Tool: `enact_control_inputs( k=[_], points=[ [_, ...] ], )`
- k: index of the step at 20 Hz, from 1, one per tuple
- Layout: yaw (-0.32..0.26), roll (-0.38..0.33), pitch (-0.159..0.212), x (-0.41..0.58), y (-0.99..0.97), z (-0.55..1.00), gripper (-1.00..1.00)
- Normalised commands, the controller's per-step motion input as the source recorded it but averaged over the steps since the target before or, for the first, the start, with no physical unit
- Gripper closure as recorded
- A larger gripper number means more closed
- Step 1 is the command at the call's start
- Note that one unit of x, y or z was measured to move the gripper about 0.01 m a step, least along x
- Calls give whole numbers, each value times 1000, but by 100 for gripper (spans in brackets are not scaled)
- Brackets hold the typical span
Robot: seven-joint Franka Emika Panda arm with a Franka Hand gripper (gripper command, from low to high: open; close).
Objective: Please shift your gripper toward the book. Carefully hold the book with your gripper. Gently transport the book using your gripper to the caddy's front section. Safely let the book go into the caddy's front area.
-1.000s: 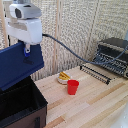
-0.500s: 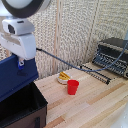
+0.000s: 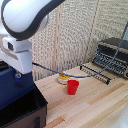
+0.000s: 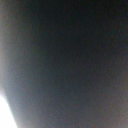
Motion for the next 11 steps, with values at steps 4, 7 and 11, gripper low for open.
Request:
enact_control_inputs(
  k=[4,7,11],
  points=[
    [-38,-4,70,-35,69,21,-100],
    [0,27,57,98,-114,320,-100],
    [24,57,37,63,-291,435,-100]
  ],
)
